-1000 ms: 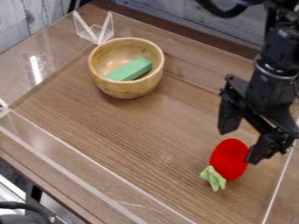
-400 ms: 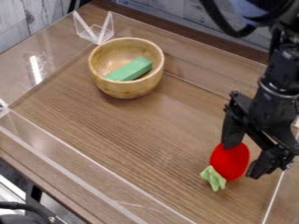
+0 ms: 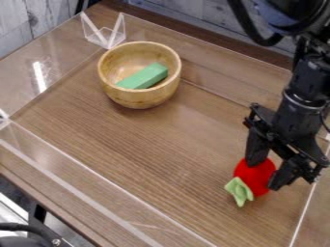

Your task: Move the red object to the left side of the table

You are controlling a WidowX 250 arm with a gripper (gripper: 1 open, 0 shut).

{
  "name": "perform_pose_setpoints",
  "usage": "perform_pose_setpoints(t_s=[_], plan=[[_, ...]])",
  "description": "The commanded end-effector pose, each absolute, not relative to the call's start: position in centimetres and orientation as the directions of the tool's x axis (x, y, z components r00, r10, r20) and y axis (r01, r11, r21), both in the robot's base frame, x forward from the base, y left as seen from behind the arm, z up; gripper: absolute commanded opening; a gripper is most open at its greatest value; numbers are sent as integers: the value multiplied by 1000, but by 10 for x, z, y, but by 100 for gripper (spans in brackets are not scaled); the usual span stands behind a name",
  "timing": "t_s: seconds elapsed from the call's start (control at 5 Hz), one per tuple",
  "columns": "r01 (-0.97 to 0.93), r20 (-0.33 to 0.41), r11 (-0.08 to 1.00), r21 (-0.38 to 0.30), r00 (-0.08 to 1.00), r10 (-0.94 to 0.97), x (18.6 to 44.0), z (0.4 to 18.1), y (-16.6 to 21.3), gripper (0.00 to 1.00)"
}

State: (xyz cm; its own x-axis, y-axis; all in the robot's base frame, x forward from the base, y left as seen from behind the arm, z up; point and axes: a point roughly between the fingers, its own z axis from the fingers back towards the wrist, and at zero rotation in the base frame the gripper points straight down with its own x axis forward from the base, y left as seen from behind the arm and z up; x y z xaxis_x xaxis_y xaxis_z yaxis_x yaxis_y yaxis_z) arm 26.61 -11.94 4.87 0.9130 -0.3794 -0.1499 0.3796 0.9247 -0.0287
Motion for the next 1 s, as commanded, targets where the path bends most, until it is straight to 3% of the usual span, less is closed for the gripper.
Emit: perform_pose_setpoints(t_s=[0.0,0.2,0.4,0.6,0.8], plan=[[283,-108,959,-15,953,-283,276,60,-120,100],[205,-108,979,-6,973,-204,277,61,-123,100],[229,-115,973,-4,967,-228,274,62,-121,0],[267,-111,964,1,958,-266,267,69,-122,100],[277,-105,961,2,956,-275,267,74,-126,100]])
